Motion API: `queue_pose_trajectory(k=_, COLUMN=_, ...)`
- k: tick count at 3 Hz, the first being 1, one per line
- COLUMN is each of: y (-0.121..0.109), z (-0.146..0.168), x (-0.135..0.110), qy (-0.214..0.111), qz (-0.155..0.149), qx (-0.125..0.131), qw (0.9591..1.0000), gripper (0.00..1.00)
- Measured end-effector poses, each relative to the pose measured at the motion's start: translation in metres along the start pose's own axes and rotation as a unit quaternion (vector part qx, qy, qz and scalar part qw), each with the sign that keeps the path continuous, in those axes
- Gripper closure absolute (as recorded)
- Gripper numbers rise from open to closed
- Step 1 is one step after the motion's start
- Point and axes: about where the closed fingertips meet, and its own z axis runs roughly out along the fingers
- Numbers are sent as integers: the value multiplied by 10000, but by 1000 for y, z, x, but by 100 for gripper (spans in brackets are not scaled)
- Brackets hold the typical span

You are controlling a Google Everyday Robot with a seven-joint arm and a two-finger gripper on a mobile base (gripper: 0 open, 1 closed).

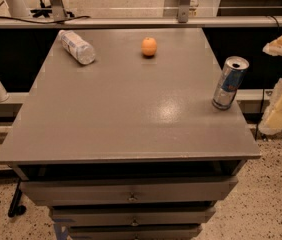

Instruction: Pick redbull can

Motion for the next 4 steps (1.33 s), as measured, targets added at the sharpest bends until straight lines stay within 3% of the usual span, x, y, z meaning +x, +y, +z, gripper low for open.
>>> queue_pose_trajectory(k=1, y=-16, z=10, x=22, qy=-251, qz=328, qx=215, qw=9989, gripper=0)
queue_pose_trajectory(k=2, y=-29, z=23, x=40, qy=-701, qz=840, qx=367, qw=9933, gripper=0)
queue_pose_trajectory(k=3, y=-38, z=41, x=45, qy=-1410, qz=1374, qx=464, qw=9793, gripper=0)
queue_pose_trajectory(k=4, y=-48, z=59, x=41, qy=-2271, qz=1885, qx=511, qw=9541, gripper=0)
